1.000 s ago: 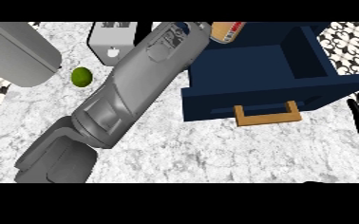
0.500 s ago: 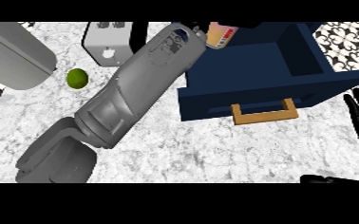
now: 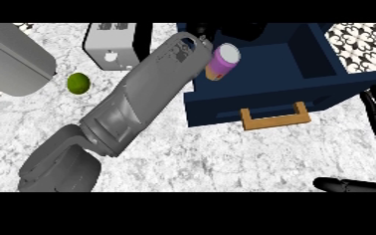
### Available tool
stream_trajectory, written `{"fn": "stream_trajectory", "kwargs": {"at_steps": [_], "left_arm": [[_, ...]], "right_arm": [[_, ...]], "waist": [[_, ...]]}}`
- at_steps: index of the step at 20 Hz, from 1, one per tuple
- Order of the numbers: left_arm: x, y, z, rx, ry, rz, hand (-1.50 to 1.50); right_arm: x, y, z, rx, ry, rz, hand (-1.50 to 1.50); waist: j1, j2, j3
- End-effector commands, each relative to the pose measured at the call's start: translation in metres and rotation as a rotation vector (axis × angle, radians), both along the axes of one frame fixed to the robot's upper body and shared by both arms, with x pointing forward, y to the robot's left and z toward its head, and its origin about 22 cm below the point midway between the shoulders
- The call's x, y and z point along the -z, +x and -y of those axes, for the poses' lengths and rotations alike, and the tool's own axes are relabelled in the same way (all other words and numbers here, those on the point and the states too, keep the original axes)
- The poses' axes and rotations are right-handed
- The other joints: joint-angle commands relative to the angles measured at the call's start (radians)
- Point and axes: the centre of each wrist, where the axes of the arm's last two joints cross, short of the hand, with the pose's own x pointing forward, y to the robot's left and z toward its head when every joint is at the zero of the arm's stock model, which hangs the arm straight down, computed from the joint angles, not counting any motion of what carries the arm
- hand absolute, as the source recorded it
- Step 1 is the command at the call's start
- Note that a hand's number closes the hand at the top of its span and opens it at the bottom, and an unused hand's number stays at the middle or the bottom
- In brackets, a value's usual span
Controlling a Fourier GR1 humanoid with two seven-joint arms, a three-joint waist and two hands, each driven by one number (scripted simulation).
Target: Pick up the can, place it into the drawer and close the drawer
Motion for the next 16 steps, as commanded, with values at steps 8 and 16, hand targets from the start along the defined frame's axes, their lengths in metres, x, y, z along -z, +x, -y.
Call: {"fn": "stream_trajectory", "kwargs": {"at_steps": [8, 16], "left_arm": [[0.016, -0.002, -0.003, -0.071, -0.026, -0.005, -1.5], [0.018, -0.001, -0.006, -0.109, -0.108, 0.003, -1.5]], "right_arm": [[-0.006, -0.002, -0.008, -0.008, 0.011, 0.004, -1.5], [-0.026, -0.006, 0.002, 0.005, -0.237, 0.133, -1.5]], "waist": [[-0.011, 0.0, -0.001], [-0.018, 0.008, -0.001]]}}
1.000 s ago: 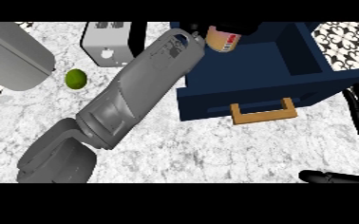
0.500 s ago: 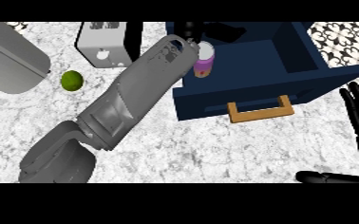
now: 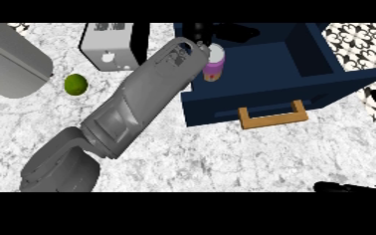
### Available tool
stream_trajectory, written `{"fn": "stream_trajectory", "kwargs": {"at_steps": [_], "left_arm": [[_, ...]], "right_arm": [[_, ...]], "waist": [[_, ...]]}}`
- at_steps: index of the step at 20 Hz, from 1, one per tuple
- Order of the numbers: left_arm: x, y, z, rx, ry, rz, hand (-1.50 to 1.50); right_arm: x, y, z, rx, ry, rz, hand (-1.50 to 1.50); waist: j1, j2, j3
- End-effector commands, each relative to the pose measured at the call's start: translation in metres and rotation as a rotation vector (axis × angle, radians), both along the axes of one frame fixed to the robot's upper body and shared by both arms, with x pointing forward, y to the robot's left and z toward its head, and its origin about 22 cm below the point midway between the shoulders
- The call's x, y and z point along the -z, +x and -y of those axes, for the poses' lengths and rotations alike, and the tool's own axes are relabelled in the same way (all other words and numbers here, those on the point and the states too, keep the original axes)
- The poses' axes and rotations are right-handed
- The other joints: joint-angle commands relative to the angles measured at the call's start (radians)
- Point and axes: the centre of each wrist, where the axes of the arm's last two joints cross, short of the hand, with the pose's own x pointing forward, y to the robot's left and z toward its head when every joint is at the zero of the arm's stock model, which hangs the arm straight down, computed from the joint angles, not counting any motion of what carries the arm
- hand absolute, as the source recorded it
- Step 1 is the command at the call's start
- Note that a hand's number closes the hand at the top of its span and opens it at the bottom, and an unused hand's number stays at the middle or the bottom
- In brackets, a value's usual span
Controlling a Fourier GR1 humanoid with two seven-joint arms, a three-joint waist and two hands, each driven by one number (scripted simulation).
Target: Pick up the can, place it into the drawer and close the drawer
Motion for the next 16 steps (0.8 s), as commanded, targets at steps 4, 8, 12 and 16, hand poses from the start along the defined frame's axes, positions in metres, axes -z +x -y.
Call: {"fn": "stream_trajectory", "kwargs": {"at_steps": [4, 8, 12, 16], "left_arm": [[-0.005, 0.001, 0.0, 0.017, -0.063, -0.028, -1.5], [-0.01, -0.006, 0.009, 0.005, -0.119, 0.002, -1.5], [-0.024, -0.004, 0.012, 0.022, -0.141, 0.038, -1.5], [-0.023, -0.004, 0.012, 0.03, -0.136, 0.041, -1.5]], "right_arm": [[-0.02, -0.014, -0.003, 0.011, -0.226, 0.068, -1.5], [-0.028, -0.006, -0.015, -0.008, -0.314, 0.108, -1.5], [-0.024, 0.006, -0.016, 0.027, -0.473, 0.118, -1.5], [-0.029, 0.03, -0.024, 0.071, -0.617, 0.122, -1.5]], "waist": [[0.021, -0.009, -0.001], [0.021, -0.008, -0.001], [0.057, -0.01, -0.001], [0.089, -0.014, -0.002]]}}
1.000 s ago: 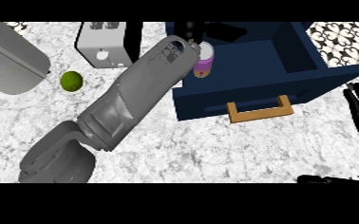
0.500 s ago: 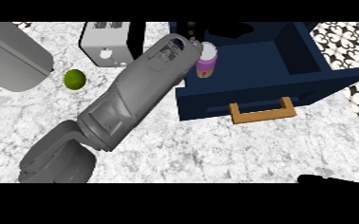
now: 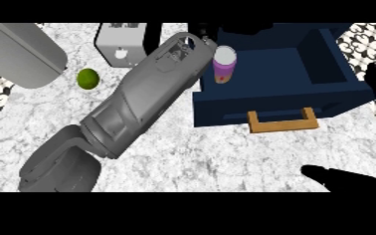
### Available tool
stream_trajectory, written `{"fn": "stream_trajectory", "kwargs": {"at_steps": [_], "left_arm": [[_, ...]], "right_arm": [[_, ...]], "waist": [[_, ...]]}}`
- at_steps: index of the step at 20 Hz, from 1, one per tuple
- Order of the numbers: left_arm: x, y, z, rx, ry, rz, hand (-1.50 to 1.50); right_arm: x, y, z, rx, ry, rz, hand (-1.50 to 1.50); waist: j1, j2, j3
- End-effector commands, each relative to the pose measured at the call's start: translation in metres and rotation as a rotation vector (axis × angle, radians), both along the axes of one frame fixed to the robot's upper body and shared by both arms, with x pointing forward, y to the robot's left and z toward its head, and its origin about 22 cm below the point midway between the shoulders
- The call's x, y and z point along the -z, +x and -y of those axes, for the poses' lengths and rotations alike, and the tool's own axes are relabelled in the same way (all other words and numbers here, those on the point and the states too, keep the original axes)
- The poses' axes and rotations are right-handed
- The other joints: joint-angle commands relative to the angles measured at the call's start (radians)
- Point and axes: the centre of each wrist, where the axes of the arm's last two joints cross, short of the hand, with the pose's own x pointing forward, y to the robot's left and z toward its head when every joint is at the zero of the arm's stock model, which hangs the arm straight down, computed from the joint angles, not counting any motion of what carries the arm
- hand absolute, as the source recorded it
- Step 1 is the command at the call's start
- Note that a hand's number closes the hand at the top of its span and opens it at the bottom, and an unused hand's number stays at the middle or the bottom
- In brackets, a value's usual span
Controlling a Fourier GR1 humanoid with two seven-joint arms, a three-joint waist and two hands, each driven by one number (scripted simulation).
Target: Pick up the can, place it into the drawer and close the drawer
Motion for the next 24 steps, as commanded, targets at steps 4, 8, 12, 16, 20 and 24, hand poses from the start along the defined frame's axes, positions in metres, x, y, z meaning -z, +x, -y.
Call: {"fn": "stream_trajectory", "kwargs": {"at_steps": [4, 8, 12, 16, 20, 24], "left_arm": [[-0.008, 0.0, 0.003, -0.007, -0.005, 0.01, -1.5], [-0.033, -0.005, 0.016, 0.012, -0.02, -0.003, -1.5], [-0.016, -0.001, 0.001, 0.017, -0.023, -0.007, -1.5], [-0.039, 0.004, -0.021, -0.009, -0.026, -0.021, -1.5], [-0.037, 0.009, -0.055, -0.023, 0.0, -0.024, -1.5], [-0.033, 0.002, -0.066, -0.015, -0.015, -0.019, -1.5]], "right_arm": [[0.015, 0.02, -0.009, 0.067, -0.286, -0.018, -1.5], [0.044, 0.046, -0.027, 0.083, -0.397, -0.039, -1.5], [0.065, 0.06, -0.041, 0.141, -0.512, -0.076, -1.5], [0.096, 0.075, -0.05, 0.186, -0.457, -0.076, -1.5], [0.13, 0.089, -0.053, 0.219, -0.424, -0.079, -1.5], [0.137, 0.118, -0.042, 0.252, -0.454, -0.101, -1.5]], "waist": [[0.035, -0.011, 0.0], [0.071, -0.018, 0.0], [0.077, -0.019, -0.001], [0.096, -0.028, 0.0], [0.107, -0.027, 0.0], [0.108, -0.022, 0.0]]}}
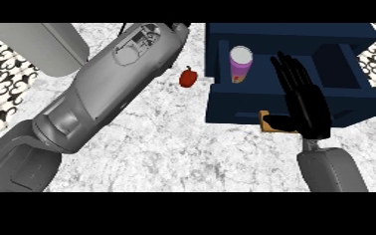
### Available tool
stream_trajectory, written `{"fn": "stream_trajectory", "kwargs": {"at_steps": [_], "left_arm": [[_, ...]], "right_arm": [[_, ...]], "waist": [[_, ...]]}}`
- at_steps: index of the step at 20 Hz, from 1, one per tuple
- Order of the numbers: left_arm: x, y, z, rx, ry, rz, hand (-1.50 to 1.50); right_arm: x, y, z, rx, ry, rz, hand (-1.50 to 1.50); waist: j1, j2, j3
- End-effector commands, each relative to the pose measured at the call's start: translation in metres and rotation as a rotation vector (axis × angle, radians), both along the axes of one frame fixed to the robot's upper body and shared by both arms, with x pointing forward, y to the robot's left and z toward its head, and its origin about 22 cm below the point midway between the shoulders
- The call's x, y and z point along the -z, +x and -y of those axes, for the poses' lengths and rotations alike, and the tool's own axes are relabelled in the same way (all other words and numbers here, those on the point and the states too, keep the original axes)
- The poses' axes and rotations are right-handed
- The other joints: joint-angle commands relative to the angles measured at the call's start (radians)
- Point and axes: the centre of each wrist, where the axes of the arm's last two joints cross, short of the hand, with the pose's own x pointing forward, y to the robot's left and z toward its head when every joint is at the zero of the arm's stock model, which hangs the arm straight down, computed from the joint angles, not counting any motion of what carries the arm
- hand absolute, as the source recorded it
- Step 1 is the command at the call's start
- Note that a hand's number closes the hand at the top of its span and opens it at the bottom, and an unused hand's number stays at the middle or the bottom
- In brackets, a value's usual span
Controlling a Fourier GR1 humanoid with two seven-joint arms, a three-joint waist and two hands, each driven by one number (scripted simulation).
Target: Pick up the can, place it into the drawer and close the drawer
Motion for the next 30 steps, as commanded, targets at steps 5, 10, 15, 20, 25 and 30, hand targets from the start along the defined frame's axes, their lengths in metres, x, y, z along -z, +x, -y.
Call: {"fn": "stream_trajectory", "kwargs": {"at_steps": [5, 10, 15, 20, 25, 30], "left_arm": [[-0.005, -0.01, -0.028, 0.005, 0.014, -0.005, -1.5], [-0.011, -0.013, -0.053, 0.005, 0.009, -0.02, -1.5], [-0.007, -0.02, -0.073, 0.008, 0.01, -0.048, -1.5], [0.0, -0.03, -0.081, -0.014, 0.029, -0.036, -1.5], [0.015, -0.037, -0.093, -0.009, 0.033, -0.064, -1.5], [0.032, -0.051, -0.098, 0.025, 0.039, -0.062, -1.5]], "right_arm": [[0.035, 0.036, 0.016, 0.077, -0.044, -0.033, -1.5], [0.05, 0.047, 0.014, 0.094, -0.087, -0.026, -1.5], [0.048, 0.07, 0.008, 0.136, -0.102, 0.043, -1.5], [0.025, 0.107, -0.016, 0.157, -0.101, 0.093, -1.5], [0.004, 0.13, -0.013, 0.167, -0.092, 0.123, -1.5], [-0.006, 0.141, -0.012, 0.192, -0.097, 0.158, -1.5]], "waist": [[0.027, 0.011, 0.011], [0.039, 0.014, 0.012], [0.04, 0.018, 0.012], [0.041, 0.022, 0.011], [0.034, 0.029, 0.011], [0.07, 0.04, 0.012]]}}
